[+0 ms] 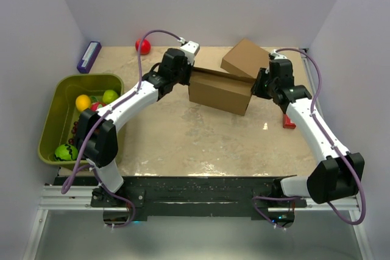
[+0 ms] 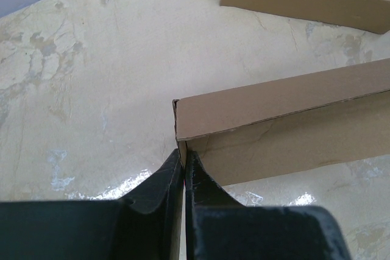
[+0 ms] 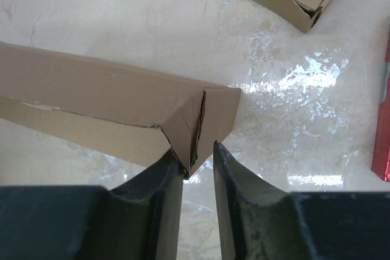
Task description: Fold the paper box
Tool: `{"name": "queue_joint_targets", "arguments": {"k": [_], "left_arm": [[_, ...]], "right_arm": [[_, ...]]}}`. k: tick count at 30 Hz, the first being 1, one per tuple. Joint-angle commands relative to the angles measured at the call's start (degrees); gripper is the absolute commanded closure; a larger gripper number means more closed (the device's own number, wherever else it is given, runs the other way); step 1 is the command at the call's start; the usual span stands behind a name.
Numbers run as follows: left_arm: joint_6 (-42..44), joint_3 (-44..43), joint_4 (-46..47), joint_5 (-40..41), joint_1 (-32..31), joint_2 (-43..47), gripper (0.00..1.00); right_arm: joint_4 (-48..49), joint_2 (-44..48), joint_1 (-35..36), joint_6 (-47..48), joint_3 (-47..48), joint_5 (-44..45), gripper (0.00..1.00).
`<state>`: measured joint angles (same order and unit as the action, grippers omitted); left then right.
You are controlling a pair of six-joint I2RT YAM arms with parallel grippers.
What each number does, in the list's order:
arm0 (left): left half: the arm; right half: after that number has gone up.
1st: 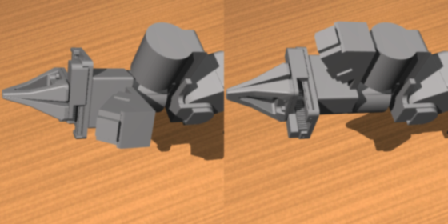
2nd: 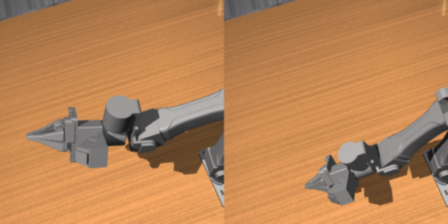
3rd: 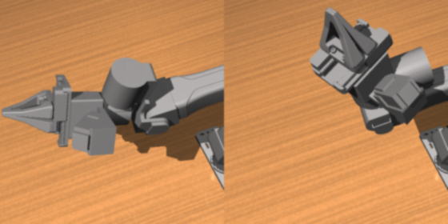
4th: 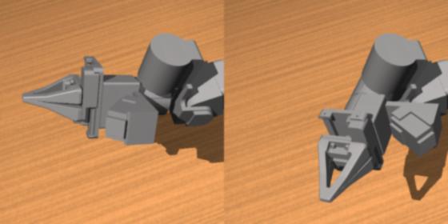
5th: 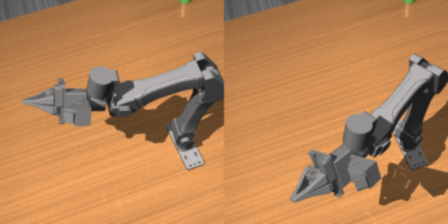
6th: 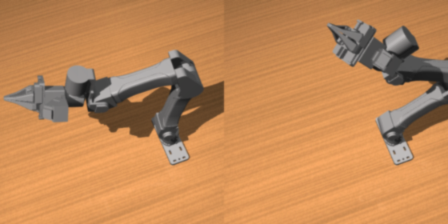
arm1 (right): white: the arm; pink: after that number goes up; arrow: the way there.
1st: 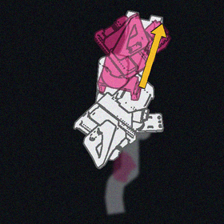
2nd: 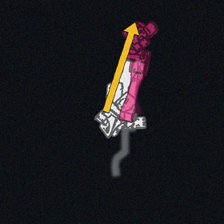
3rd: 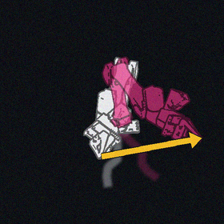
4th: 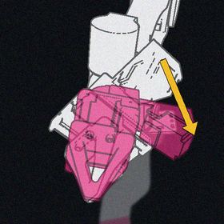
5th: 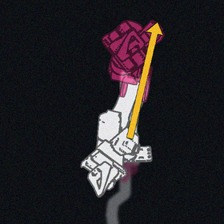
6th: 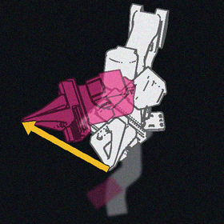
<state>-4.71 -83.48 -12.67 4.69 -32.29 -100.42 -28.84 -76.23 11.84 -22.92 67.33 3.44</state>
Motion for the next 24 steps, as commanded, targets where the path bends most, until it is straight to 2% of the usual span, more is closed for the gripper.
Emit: {"name": "queue_joint_targets", "arguments": {"k": [1, 5, 9, 21, 24], "left_arm": [[2.51, 0.43, -3.51, -0.82, -0.49, -0.92, 0.94], [2.6, 0.34, -3.68, -0.64, -0.58, -1.27, 0.93], [2.69, 0.16, -3.86, -0.56, -0.58, -1.44, 0.93], [2.69, -0.28, -4.21, -0.47, -0.49, -1.79, 0.93], [2.69, -0.28, -4.12, -0.38, -0.67, -1.8, 0.93]], "right_arm": [[-2.62, 0.64, -0.23, 0.07, 4.03, 0.16, 0.67], [-1.75, 1.61, -0.23, -0.55, 4.65, -1.33, 0.58], [-2.1, 1.17, -0.23, -0.46, 5.88, -1.07, 0.57], [-3.77, 2.57, -0.32, 0.07, 3.6, 0.69, 0.67], [-3.59, 2.92, -0.23, -0.11, 2.37, 0.6, 0.77]]}}
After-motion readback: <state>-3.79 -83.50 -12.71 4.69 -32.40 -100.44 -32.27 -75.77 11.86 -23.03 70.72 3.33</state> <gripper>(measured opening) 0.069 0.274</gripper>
